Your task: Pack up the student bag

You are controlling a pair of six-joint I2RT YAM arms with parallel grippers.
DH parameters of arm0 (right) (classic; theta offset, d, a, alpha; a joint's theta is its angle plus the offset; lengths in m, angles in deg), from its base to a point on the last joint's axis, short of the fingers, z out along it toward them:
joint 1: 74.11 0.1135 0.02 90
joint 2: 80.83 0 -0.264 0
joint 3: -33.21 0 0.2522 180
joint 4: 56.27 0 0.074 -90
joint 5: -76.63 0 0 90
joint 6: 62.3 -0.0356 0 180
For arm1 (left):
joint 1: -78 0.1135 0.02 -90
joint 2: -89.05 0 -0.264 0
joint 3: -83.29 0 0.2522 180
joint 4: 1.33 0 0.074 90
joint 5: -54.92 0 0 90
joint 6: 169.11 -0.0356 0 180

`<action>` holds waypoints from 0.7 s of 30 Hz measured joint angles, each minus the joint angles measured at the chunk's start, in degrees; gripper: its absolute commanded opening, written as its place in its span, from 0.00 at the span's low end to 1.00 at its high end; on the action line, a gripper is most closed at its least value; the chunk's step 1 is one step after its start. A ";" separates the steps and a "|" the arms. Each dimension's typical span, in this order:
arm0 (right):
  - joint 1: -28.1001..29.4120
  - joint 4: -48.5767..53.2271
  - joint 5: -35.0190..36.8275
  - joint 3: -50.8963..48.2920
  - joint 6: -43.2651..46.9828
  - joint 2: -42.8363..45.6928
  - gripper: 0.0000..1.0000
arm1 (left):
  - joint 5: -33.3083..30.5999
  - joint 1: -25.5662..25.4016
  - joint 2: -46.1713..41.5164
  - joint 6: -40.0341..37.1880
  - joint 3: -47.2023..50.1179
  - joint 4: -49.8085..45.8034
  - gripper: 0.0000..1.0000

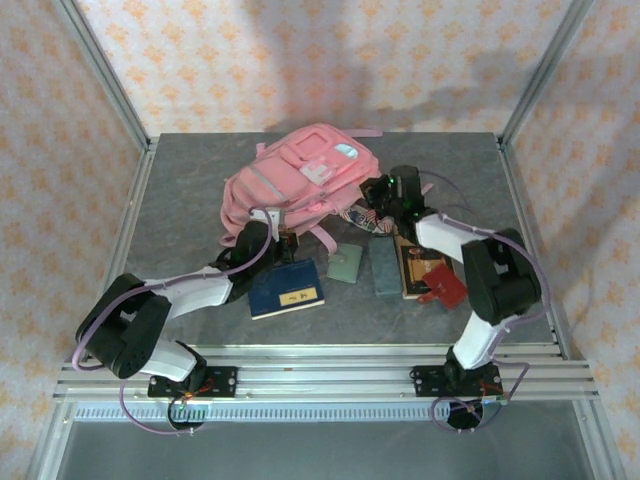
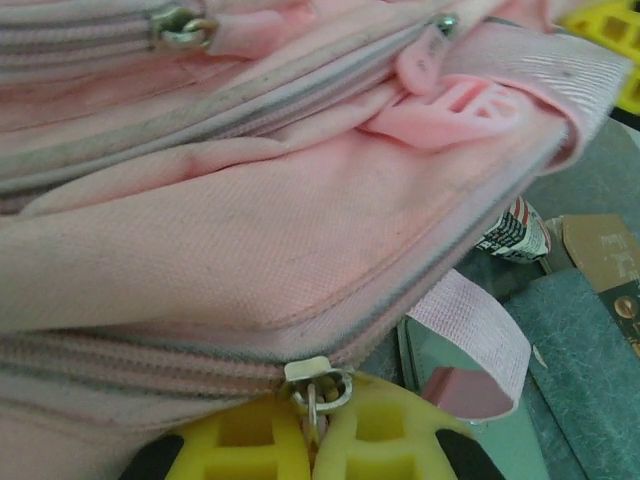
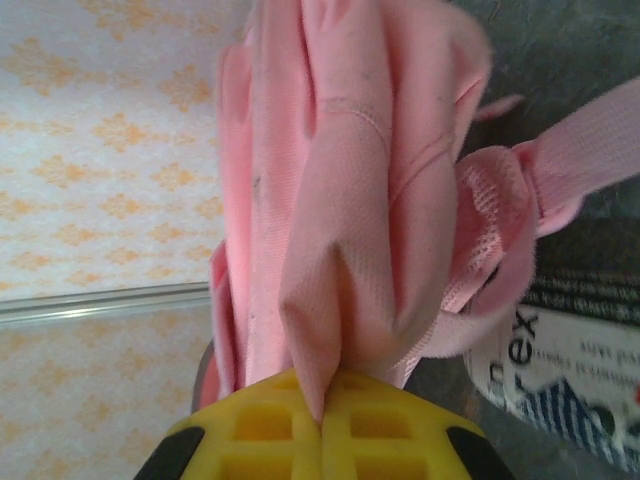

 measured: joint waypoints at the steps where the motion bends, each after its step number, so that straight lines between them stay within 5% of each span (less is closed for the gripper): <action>1: -0.37 1.44 0.13 2.71 0.72 -2.12 0.43 | -0.50 -0.57 0.76 -0.20 -1.07 -0.79 0.00; 7: -3.67 11.54 0.68 13.64 6.05 -7.37 0.59 | -2.19 -4.00 7.10 -0.50 -6.91 -4.28 0.00; 14: -2.95 12.83 -2.86 0.68 6.19 2.19 0.60 | -2.29 -5.01 11.28 -0.57 -11.74 -5.79 0.00; 21: 4.13 9.05 -7.78 -5.64 3.32 6.16 0.58 | -2.21 -5.73 12.33 -0.76 -14.40 -6.88 0.00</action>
